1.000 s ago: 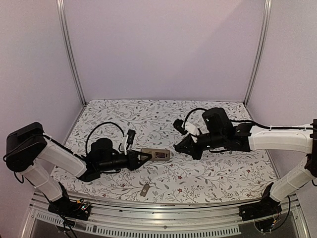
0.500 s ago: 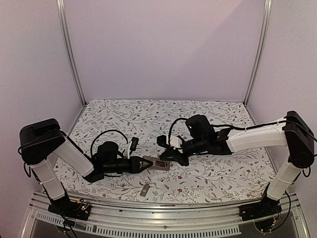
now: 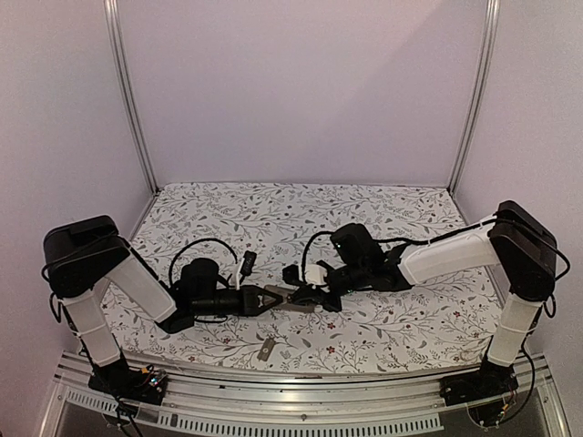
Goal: Load the batteries into the remote control
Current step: Place the battery in the battery compartment.
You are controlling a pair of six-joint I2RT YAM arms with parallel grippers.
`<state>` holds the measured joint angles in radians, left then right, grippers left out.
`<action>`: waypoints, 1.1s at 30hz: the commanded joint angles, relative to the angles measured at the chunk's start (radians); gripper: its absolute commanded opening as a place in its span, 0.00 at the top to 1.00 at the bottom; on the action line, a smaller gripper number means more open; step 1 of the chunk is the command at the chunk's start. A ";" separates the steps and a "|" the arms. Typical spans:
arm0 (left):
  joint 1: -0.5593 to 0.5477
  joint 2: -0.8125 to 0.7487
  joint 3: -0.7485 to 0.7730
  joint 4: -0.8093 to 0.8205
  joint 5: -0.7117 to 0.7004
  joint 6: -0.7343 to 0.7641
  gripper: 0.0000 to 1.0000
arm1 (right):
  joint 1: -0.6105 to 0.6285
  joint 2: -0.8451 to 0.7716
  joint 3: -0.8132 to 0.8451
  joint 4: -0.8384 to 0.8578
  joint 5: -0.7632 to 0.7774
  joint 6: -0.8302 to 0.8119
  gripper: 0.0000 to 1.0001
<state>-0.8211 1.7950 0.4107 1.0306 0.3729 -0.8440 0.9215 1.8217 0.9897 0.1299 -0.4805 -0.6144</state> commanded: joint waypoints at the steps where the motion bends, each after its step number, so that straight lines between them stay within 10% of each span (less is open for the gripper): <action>1: 0.016 0.027 0.015 -0.003 0.014 -0.004 1.00 | -0.014 0.032 0.023 0.063 -0.005 -0.027 1.00; 33: 0.020 0.044 0.036 -0.014 0.025 -0.003 1.00 | -0.067 0.078 -0.038 0.149 0.044 -0.066 1.00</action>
<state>-0.8085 1.8202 0.4370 1.0325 0.3828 -0.8543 0.8742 1.8771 0.9707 0.2470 -0.4477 -0.6743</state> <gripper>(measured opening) 0.183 0.060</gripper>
